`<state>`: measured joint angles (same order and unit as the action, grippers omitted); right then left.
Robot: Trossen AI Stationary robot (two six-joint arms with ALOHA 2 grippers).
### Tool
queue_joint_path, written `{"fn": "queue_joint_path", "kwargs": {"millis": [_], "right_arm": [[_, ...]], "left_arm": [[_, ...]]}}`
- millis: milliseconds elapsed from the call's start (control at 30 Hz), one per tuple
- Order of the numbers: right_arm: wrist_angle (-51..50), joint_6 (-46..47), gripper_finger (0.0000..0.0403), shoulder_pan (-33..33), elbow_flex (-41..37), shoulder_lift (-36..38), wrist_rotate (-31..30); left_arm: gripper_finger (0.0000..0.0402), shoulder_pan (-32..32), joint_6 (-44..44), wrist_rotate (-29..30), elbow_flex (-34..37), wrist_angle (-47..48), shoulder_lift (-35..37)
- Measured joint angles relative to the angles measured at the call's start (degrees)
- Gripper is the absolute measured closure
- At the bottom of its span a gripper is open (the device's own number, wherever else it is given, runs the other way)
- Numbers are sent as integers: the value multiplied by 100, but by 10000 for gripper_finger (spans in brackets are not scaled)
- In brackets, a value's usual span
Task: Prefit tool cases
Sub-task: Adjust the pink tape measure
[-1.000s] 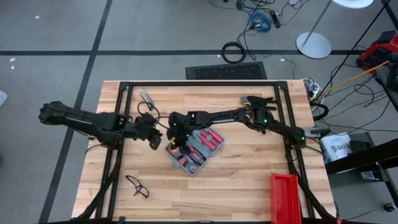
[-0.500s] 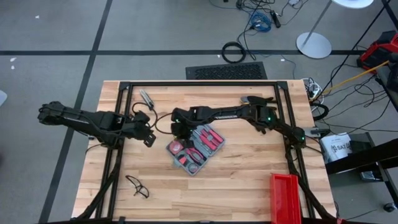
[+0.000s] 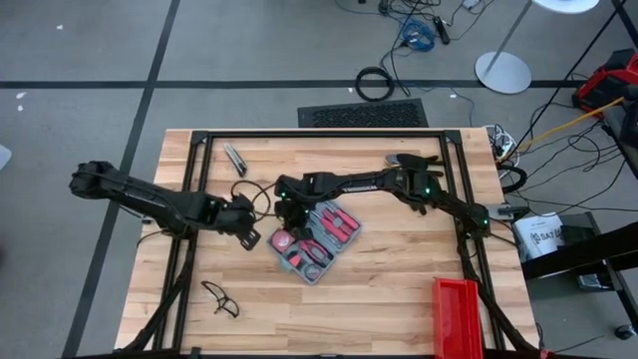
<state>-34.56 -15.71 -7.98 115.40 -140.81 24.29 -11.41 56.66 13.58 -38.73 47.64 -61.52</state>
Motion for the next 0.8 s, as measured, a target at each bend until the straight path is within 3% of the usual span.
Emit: {"fn": "queue_joint_path", "kwargs": {"millis": [100,267,467,800], "right_arm": [[-279,-27,403,-122,-5,138,38],[-430,-36,403,-293,-5,288,773],[-586,-340,369,-134,4,366,724],[-562,-1754,256,365,4,363,-560]], "left_arm": [[290,-103,6,150,-1,75,-114],[290,-216,150,562,-1,582,66],[290,-319,150,1095,-1,610,262],[290,-589,217,1152,-1,509,273]]}}
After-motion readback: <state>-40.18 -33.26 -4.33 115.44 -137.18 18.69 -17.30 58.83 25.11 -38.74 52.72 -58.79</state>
